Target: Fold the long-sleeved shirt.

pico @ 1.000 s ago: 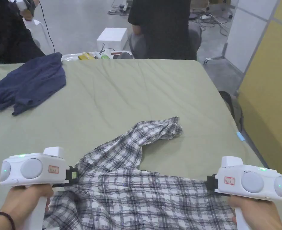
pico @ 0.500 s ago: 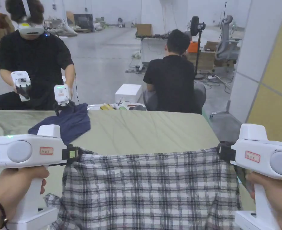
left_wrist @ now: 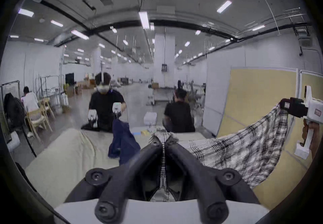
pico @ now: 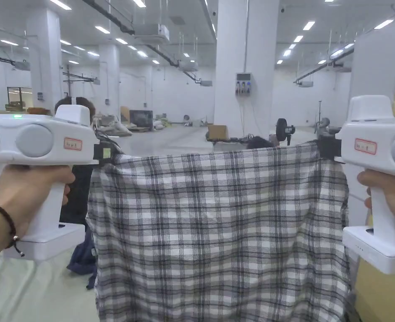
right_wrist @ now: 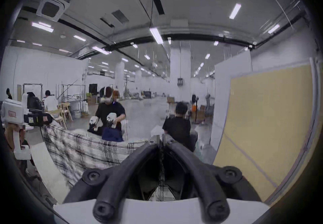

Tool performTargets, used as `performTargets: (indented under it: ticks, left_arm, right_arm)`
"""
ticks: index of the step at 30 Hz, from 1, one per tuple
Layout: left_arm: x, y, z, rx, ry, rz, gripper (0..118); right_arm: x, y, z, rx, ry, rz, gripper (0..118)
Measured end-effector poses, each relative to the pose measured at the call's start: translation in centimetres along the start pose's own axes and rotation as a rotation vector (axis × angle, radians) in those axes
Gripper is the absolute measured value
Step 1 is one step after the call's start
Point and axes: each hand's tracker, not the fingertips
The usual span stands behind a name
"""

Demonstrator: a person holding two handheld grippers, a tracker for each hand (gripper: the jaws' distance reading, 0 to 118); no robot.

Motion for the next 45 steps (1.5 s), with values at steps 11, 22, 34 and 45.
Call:
performTargets:
  ticks: [11, 22, 34, 45]
  left_arm:
    - [0.3, 15.5, -0.1, 0.191, 0.084, -0.134, 0]
    - [0.5, 25.8, -3.7, 0.323, 0.126, -0.101, 0]
    - [2.3, 30.4, -14.3, 0.403, 0.170, -0.124, 0]
    - [3.6, 31.5, -27.4, 0.425, 0.178, -0.103, 0]
  right_arm:
    - [-2.0, 15.4, -2.5, 0.156, -0.118, 0.118, 0]
    - [-1.8, 25.2, -9.0, 0.222, -0.215, 0.120, 0]
    - [1.0, 27.4, -19.9, 0.263, -0.273, 0.130, 0]
    - [4.9, 25.8, -31.3, 0.262, -0.289, 0.074, 0]
